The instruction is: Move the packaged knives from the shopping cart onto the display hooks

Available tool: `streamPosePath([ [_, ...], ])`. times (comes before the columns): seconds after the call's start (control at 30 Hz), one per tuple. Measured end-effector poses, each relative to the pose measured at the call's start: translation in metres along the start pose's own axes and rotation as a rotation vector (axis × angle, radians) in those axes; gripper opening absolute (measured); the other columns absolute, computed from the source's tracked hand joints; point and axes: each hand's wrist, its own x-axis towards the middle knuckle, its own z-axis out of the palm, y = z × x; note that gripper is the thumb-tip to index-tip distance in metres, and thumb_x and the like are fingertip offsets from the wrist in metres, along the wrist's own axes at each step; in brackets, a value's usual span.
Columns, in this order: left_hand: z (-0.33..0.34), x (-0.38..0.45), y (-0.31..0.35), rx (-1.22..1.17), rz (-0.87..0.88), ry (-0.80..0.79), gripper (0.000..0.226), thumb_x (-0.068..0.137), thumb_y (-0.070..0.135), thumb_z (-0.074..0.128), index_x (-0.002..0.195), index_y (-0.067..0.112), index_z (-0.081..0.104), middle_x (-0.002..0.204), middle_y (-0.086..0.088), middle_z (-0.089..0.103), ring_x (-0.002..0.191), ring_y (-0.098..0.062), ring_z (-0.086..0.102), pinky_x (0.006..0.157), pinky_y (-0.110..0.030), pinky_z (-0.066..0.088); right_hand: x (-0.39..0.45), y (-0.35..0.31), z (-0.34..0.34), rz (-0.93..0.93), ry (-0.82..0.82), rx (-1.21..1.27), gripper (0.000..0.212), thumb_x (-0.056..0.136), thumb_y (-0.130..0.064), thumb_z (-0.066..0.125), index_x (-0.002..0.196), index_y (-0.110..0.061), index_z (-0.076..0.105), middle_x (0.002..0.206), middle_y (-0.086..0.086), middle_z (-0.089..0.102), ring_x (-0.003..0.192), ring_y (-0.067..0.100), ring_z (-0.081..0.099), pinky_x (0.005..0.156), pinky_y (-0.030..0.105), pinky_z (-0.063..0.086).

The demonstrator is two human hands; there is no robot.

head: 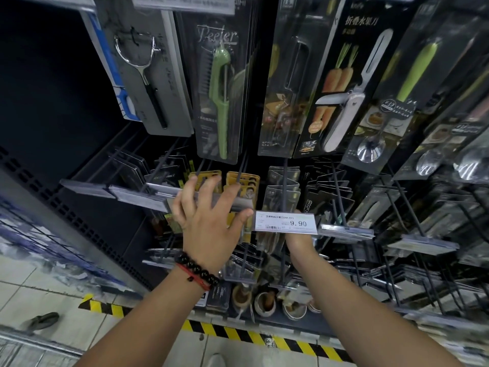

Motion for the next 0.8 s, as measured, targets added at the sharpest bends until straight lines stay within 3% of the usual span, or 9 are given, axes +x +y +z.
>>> streamPosePath([
  [0.13, -0.001, 0.0, 0.0, 0.011, -0.002, 0.008, 0.045, 0.08, 0.059, 0.06, 0.116, 0.033, 0.058, 0.132, -0.002, 0.052, 0.133, -0.035, 0.03, 0.104, -0.06, 0.023, 0.006, -0.008, 0.004, 0.054, -0.055, 0.181, 0.035, 0.101, -0.018, 0.038, 0.067, -0.02, 0.037, 0.064, 0.0, 0.043, 0.055, 0.013, 0.035, 0.05, 0.018, 0.034],
  [0.27, -0.001, 0.0, 0.0, 0.008, 0.001, 0.005, 0.045, 0.08, 0.058, 0.061, 0.117, 0.033, 0.058, 0.132, -0.003, 0.053, 0.133, -0.034, 0.03, 0.105, -0.059, 0.022, 0.016, -0.01, 0.007, 0.026, -0.047, 0.144, 0.023, 0.101, -0.018, 0.042, 0.078, -0.015, 0.041, 0.06, 0.001, 0.039, 0.047, 0.013, 0.035, 0.037, 0.017, 0.034],
  [0.33, -0.001, 0.0, -0.001, 0.009, 0.004, -0.003, 0.045, 0.081, 0.058, 0.061, 0.117, 0.032, 0.061, 0.133, -0.003, 0.052, 0.134, -0.034, 0.03, 0.105, -0.06, 0.021, 0.017, -0.009, 0.007, -0.018, -0.039, 0.075, 0.011, 0.101, -0.017, 0.044, 0.09, -0.013, 0.044, 0.063, 0.005, 0.04, 0.051, 0.017, 0.037, 0.043, 0.019, 0.036],
  [0.47, -0.003, 0.0, 0.0, -0.012, 0.003, -0.023, 0.047, 0.081, 0.058, 0.059, 0.119, 0.031, 0.06, 0.138, -0.003, 0.046, 0.136, -0.034, 0.026, 0.106, -0.059, 0.019, 0.012, -0.005, 0.003, -0.042, -0.06, 0.053, 0.012, 0.101, -0.022, 0.046, 0.1, -0.011, 0.051, 0.074, 0.006, 0.054, 0.063, 0.017, 0.048, 0.064, 0.029, 0.043],
  [0.53, -0.005, -0.001, 0.0, -0.034, 0.005, -0.019, 0.049, 0.082, 0.057, 0.058, 0.123, 0.031, 0.058, 0.142, -0.004, 0.041, 0.138, -0.034, 0.024, 0.107, -0.06, 0.018, 0.009, 0.002, -0.001, 0.015, -0.039, 0.057, 0.012, 0.101, -0.027, 0.046, 0.099, -0.017, 0.053, 0.078, 0.0, 0.057, 0.071, 0.016, 0.051, 0.078, 0.032, 0.041],
  [0.6, -0.005, -0.005, -0.001, -0.104, 0.015, 0.021, 0.049, 0.084, 0.054, 0.057, 0.126, 0.028, 0.057, 0.145, -0.007, 0.037, 0.139, -0.034, 0.022, 0.109, -0.058, 0.02, 0.009, 0.011, -0.004, 0.094, -0.014, 0.034, 0.02, 0.101, -0.031, 0.042, 0.09, -0.02, 0.055, 0.082, -0.002, 0.059, 0.08, 0.018, 0.053, 0.079, 0.032, 0.04],
  [0.7, -0.009, -0.016, -0.002, -0.231, 0.132, 0.153, 0.04, 0.087, 0.039, 0.059, 0.122, 0.021, 0.057, 0.142, -0.012, 0.034, 0.135, -0.037, 0.026, 0.115, -0.044, 0.019, 0.01, 0.023, -0.014, 0.055, -0.018, -0.121, 0.023, 0.098, -0.036, 0.041, 0.102, -0.023, 0.059, 0.096, 0.001, 0.065, 0.096, 0.025, 0.06, 0.089, 0.044, 0.049],
  [0.8, -0.008, -0.034, -0.005, -0.294, 0.176, 0.193, 0.03, 0.086, 0.028, 0.06, 0.114, 0.018, 0.055, 0.131, -0.013, 0.041, 0.124, -0.038, 0.036, 0.114, -0.031, 0.022, 0.001, 0.026, -0.024, 0.004, -0.009, -0.108, 0.019, 0.098, -0.035, 0.05, 0.107, -0.021, 0.059, 0.098, 0.0, 0.062, 0.093, 0.023, 0.056, 0.09, 0.039, 0.044],
])
